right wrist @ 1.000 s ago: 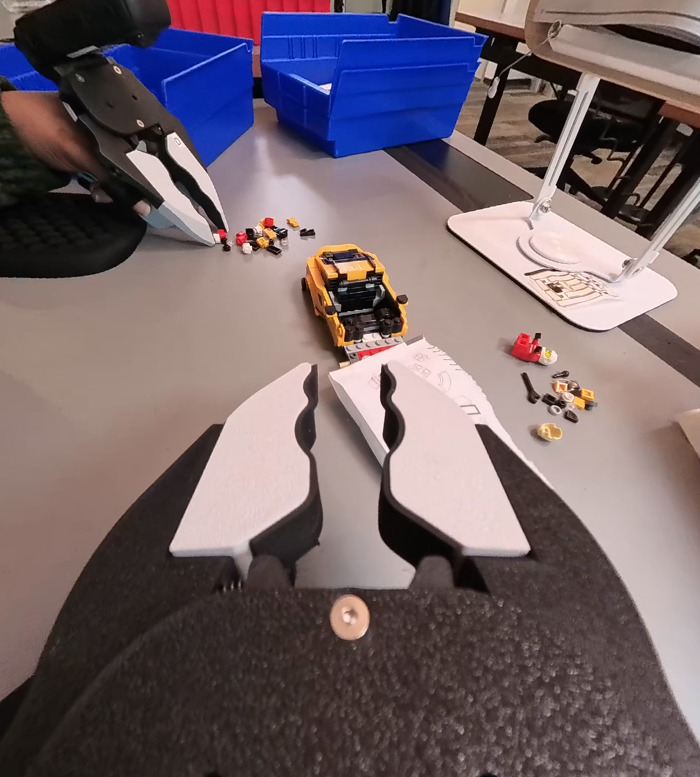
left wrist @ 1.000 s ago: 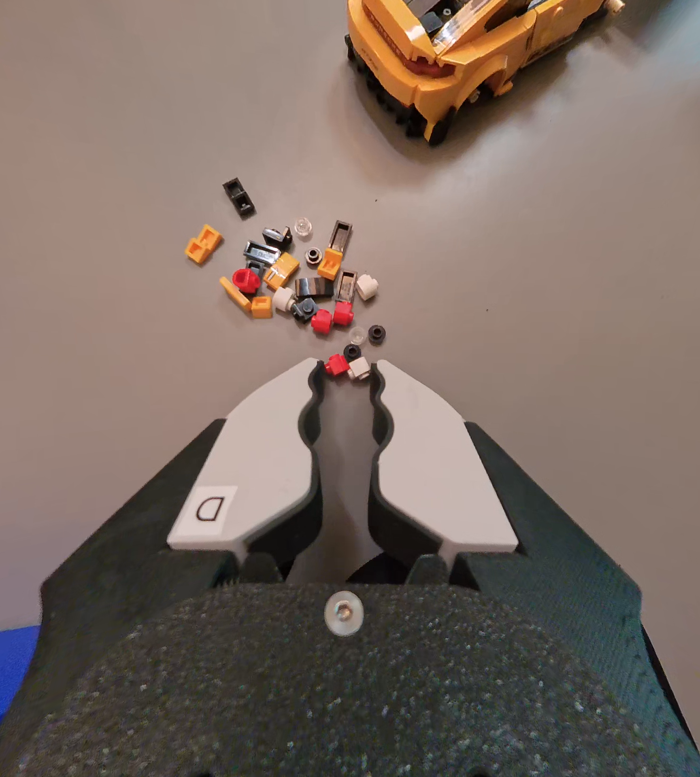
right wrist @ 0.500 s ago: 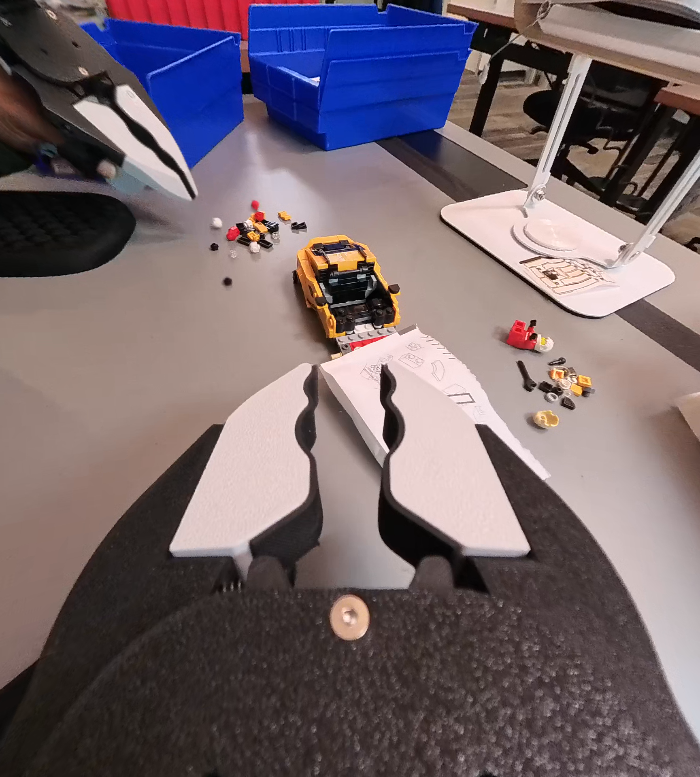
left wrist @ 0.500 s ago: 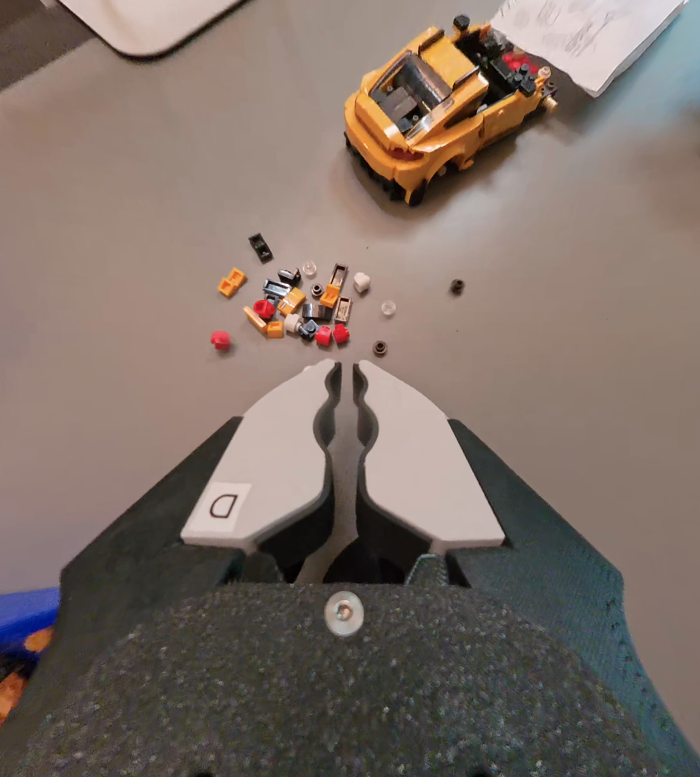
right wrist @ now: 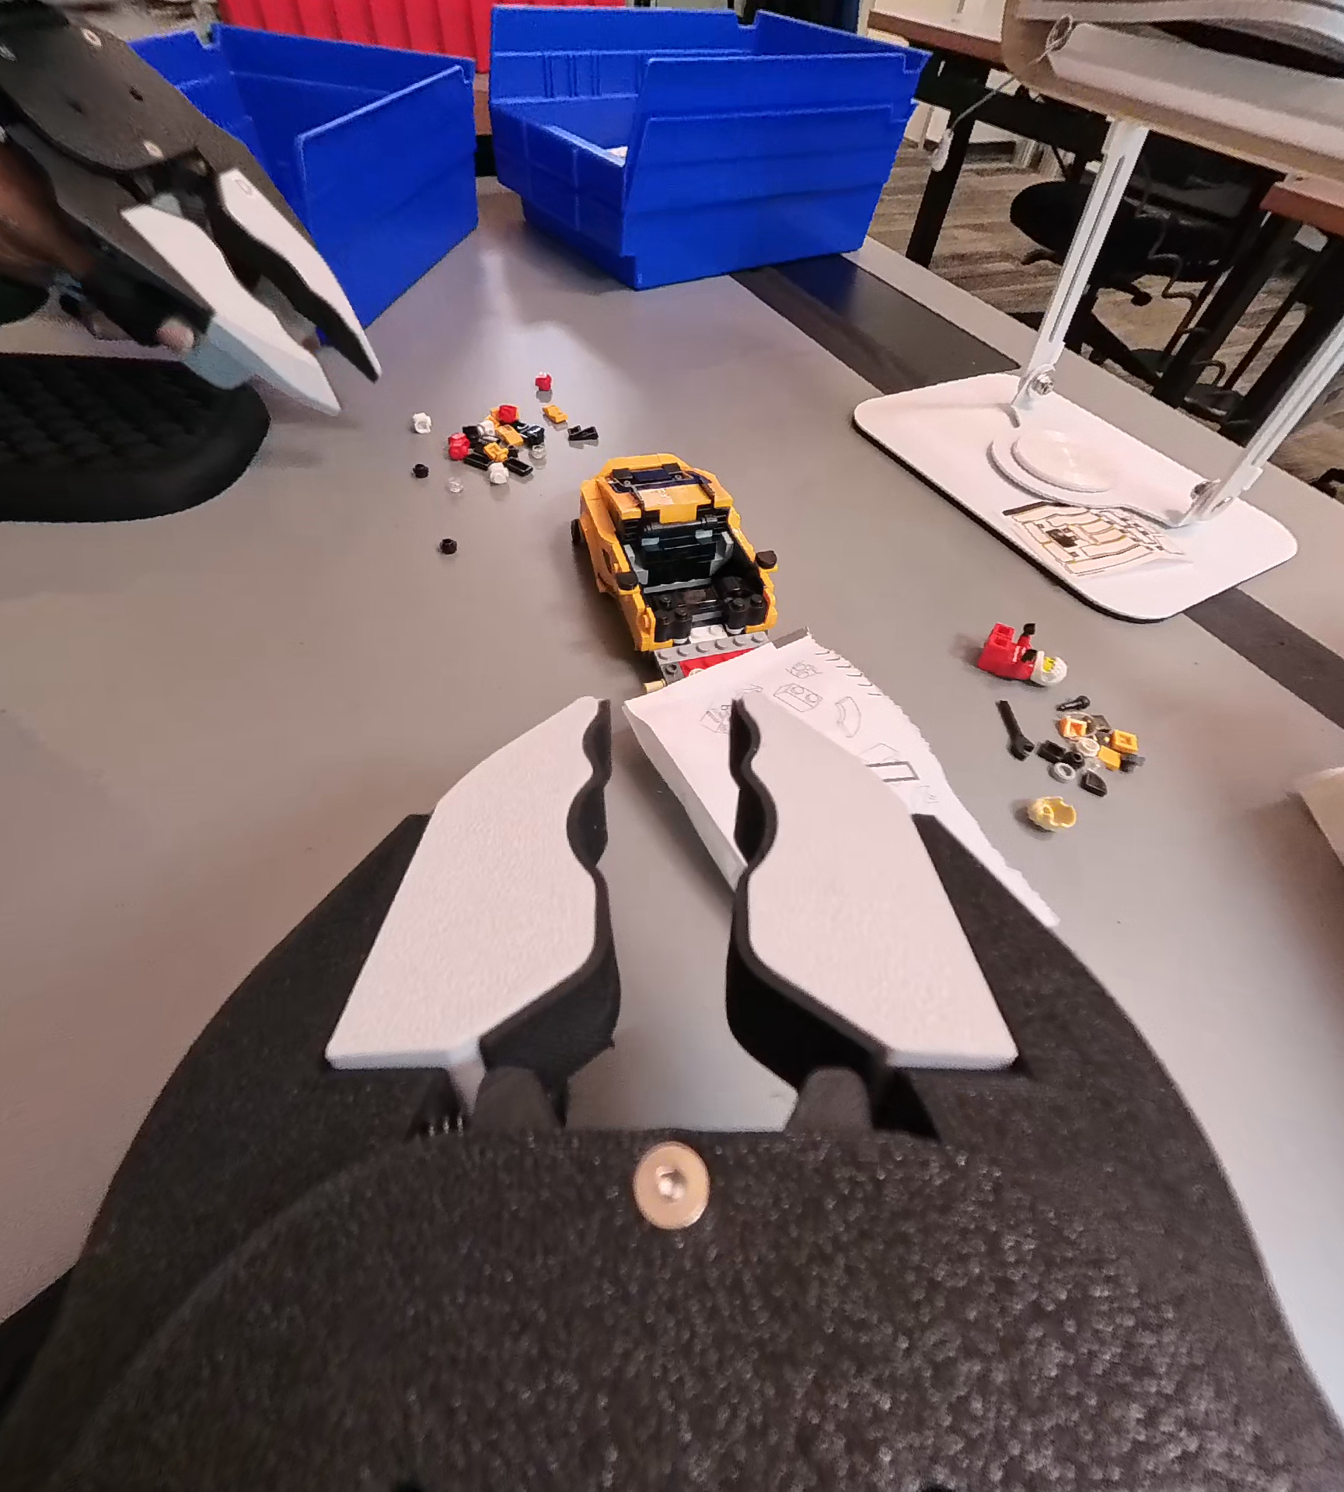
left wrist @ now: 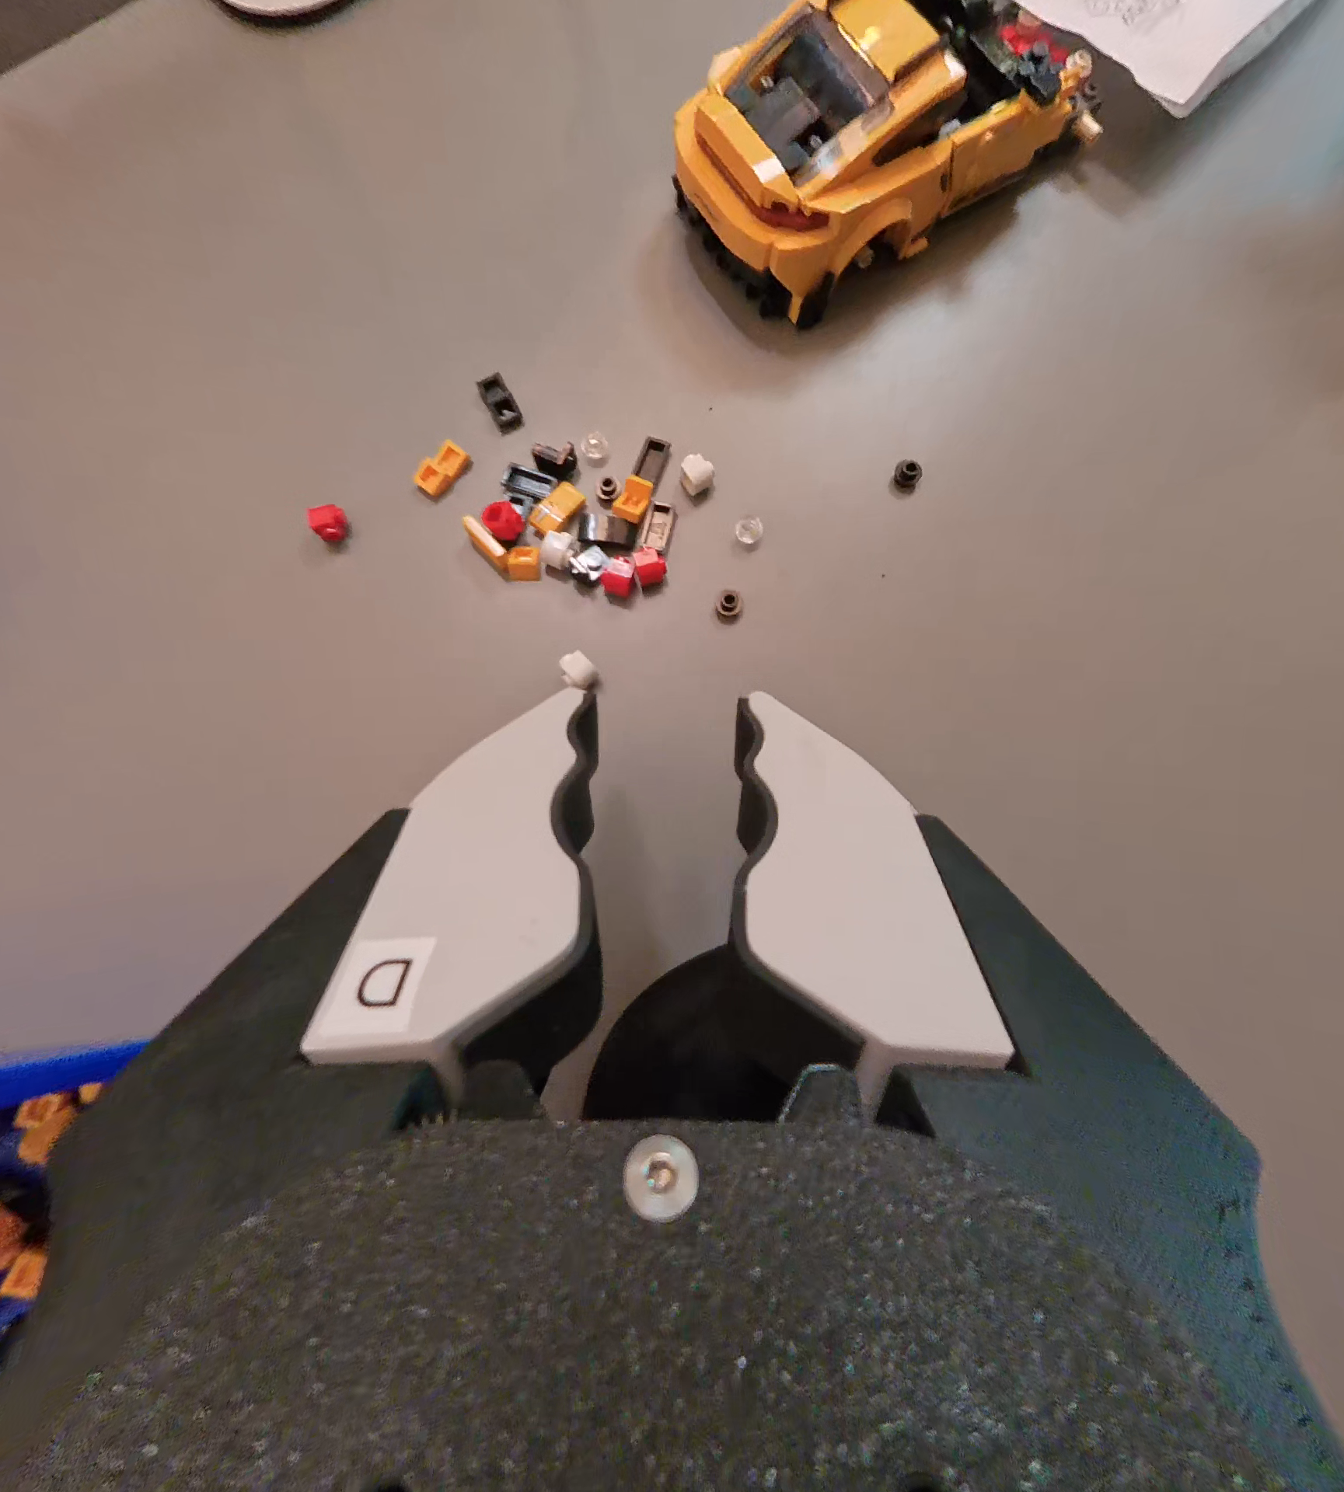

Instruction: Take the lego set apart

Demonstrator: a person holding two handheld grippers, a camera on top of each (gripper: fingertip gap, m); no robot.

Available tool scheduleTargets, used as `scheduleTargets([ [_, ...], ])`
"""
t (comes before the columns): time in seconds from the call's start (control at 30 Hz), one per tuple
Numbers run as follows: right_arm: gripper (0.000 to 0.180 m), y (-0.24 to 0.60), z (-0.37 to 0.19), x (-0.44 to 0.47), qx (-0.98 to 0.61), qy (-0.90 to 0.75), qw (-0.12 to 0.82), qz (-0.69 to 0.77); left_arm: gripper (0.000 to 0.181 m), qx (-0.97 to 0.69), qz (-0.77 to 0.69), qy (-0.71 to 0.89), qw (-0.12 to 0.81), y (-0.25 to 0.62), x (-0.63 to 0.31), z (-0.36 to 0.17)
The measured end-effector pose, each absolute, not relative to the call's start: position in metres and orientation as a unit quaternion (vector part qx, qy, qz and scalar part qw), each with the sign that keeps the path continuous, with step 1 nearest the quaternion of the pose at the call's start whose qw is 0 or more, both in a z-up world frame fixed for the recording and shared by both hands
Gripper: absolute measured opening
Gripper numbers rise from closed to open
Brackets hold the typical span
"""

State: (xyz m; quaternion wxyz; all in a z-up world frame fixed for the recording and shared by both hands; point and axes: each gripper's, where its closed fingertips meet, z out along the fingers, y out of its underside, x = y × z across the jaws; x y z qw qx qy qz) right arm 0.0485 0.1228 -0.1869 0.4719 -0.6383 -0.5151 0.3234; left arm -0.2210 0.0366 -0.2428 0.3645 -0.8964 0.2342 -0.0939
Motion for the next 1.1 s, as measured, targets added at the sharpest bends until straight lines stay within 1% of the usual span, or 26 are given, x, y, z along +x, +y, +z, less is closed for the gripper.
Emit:
scheduleTargets([
  [0.17,0.028,0.123,-0.191,0.047,-0.642,-0.518,0.465,0.323,0.034,-0.9,-0.088,0.256,0.342,0.04,-0.212,-0.257],
  [0.37,0.027,0.123,-0.191,0.048,-0.643,-0.516,0.465,0.324,0.033,-0.915,-0.046,0.224,0.333,0.059,-0.227,-0.26],
  [0.5,0.027,0.124,-0.19,0.049,-0.642,-0.515,0.466,0.325,0.023,-0.927,-0.052,0.201,0.313,0.061,-0.232,-0.269],
  [0.53,0.027,0.124,-0.19,0.049,-0.642,-0.514,0.466,0.325,0.014,-0.926,-0.055,0.197,0.316,0.062,-0.232,-0.269],
  [0.57,0.027,0.124,-0.19,0.049,-0.642,-0.514,0.466,0.326,0.009,-0.926,-0.049,0.194,0.319,0.063,-0.235,-0.269],
  [0.67,0.027,0.123,-0.19,0.049,-0.641,-0.515,0.466,0.325,0.009,-0.924,-0.043,0.202,0.32,0.061,-0.235,-0.268],
  [0.77,0.027,0.123,-0.189,0.05,-0.641,-0.515,0.469,0.324,0.009,-0.91,-0.026,0.198,0.363,0.053,-0.241,-0.239],
  [0.83,0.027,0.124,-0.188,0.051,-0.641,-0.512,0.472,0.324,0.009,-0.894,0.008,0.163,0.417,0.044,-0.263,-0.199],
  [0.9,0.027,0.124,-0.188,0.05,-0.641,-0.512,0.469,0.328,0.009,-0.883,0.058,0.103,0.454,0.032,-0.304,-0.164],
  [0.97,0.027,0.122,-0.189,0.049,-0.639,-0.516,0.465,0.33,0.013,-0.886,0.096,0.042,0.451,0.017,-0.348,-0.153],
  [1.03,0.027,0.12,-0.19,0.048,-0.638,-0.521,0.464,0.327,0.017,-0.913,0.093,0.0,0.398,0.004,-0.374,-0.172],
  [1.07,0.027,0.12,-0.19,0.048,-0.637,-0.522,0.465,0.325,0.03,-0.92,0.096,-0.01,0.38,0.001,-0.382,-0.181],
  [1.1,0.027,0.12,-0.189,0.048,-0.637,-0.521,0.467,0.323,0.034,-0.92,0.1,-0.015,0.378,0.001,-0.386,-0.186],
])
